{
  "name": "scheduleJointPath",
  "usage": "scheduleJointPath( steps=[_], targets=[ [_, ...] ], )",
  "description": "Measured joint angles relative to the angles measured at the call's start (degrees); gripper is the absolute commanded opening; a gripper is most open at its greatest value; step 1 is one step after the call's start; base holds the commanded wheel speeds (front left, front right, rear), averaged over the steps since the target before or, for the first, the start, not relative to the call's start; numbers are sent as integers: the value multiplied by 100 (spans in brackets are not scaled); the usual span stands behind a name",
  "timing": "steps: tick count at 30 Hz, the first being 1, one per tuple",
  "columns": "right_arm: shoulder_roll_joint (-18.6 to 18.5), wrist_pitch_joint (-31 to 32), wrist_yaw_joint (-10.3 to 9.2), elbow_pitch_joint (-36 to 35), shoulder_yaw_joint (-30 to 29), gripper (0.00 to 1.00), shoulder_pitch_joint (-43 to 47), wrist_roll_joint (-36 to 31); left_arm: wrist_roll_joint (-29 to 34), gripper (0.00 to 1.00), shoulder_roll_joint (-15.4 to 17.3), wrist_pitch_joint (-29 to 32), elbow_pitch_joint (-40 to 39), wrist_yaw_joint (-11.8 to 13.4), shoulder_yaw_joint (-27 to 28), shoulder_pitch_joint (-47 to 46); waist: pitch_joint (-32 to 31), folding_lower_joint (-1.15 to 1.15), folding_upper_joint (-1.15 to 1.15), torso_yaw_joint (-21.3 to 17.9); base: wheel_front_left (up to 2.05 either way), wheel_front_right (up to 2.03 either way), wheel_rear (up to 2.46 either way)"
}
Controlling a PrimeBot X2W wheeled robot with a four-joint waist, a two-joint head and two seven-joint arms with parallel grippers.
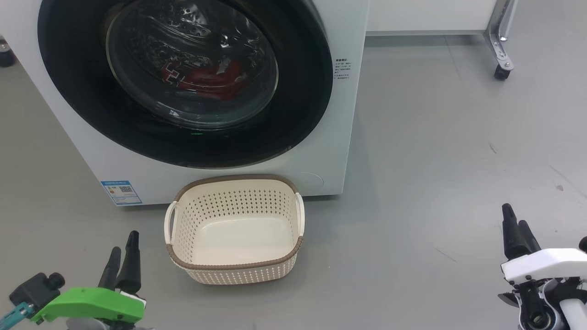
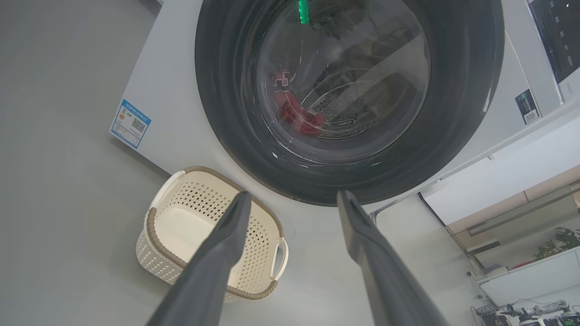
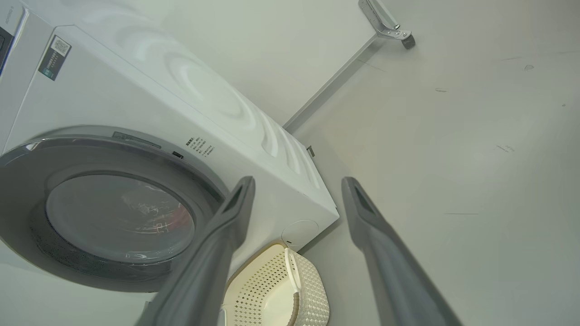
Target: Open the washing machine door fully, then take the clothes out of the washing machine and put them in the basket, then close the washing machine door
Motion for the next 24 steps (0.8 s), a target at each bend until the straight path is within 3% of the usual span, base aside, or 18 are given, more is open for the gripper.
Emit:
scheduleJointPath(
  steps=[24],
  targets=[
    [-203,-448,-405,109,911,100,-196,-1951,2427,100,219,-445,-183,483,-613,-125,-27,0,0,29,0,0,0]
  ],
)
